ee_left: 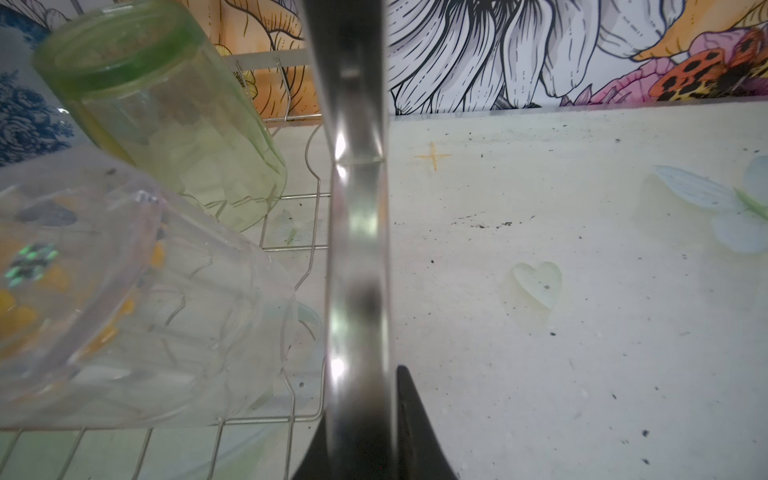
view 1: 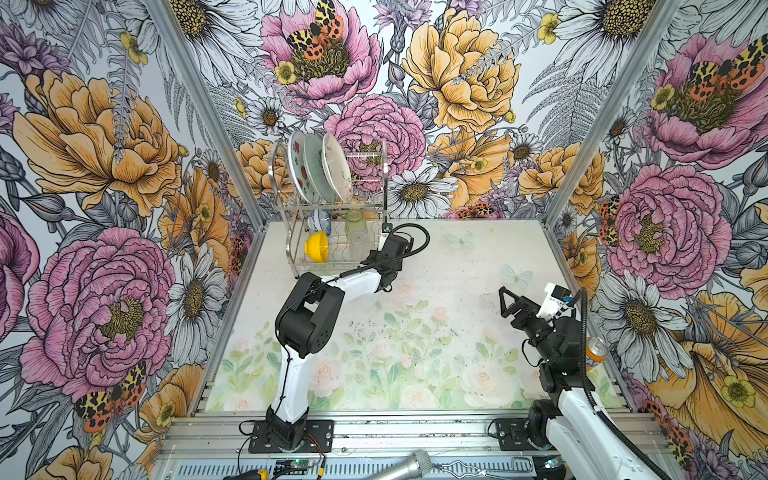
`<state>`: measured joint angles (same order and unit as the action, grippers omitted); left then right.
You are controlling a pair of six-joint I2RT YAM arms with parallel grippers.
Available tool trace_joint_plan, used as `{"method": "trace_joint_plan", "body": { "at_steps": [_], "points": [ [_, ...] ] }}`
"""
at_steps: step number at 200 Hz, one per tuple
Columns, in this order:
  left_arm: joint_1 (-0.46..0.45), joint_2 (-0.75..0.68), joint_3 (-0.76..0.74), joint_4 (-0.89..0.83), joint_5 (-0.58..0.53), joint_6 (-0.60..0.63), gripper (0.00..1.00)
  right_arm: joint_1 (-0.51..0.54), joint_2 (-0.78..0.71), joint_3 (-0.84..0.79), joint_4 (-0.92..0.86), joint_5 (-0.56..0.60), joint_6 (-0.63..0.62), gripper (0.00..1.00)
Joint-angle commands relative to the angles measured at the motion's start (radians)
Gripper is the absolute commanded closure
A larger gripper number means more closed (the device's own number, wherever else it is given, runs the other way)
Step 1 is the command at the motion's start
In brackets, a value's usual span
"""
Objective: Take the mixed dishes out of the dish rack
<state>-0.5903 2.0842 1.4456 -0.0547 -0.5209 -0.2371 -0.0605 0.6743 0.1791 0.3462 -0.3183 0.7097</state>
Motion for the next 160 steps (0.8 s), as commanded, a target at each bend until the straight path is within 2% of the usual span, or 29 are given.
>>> {"method": "trace_joint_plan", "body": {
  "at_steps": [1, 37, 62, 116, 160],
  "points": [
    [-0.059, 0.027, 0.032, 0.000, 0.035, 0.077, 0.86, -0.007, -0.001, -0.001, -0.012, 0.017, -0.018, 0.01],
    [-0.074, 0.031, 0.035, 0.000, 0.023, 0.084, 0.87, -0.006, 0.007, -0.004, -0.020, 0.024, -0.019, 0.00],
    [-0.091, 0.027, 0.030, 0.000, 0.023, 0.073, 0.95, -0.006, 0.008, -0.001, -0.024, 0.022, -0.017, 0.01],
    [-0.185, 0.015, 0.023, -0.007, 0.000, 0.067, 0.95, -0.006, 0.005, 0.000, -0.040, 0.018, -0.018, 0.00],
    [-0.259, -0.001, 0.012, -0.034, 0.022, -0.038, 0.95, -0.007, 0.005, 0.000, -0.053, 0.015, -0.021, 0.01]
  ]
}}
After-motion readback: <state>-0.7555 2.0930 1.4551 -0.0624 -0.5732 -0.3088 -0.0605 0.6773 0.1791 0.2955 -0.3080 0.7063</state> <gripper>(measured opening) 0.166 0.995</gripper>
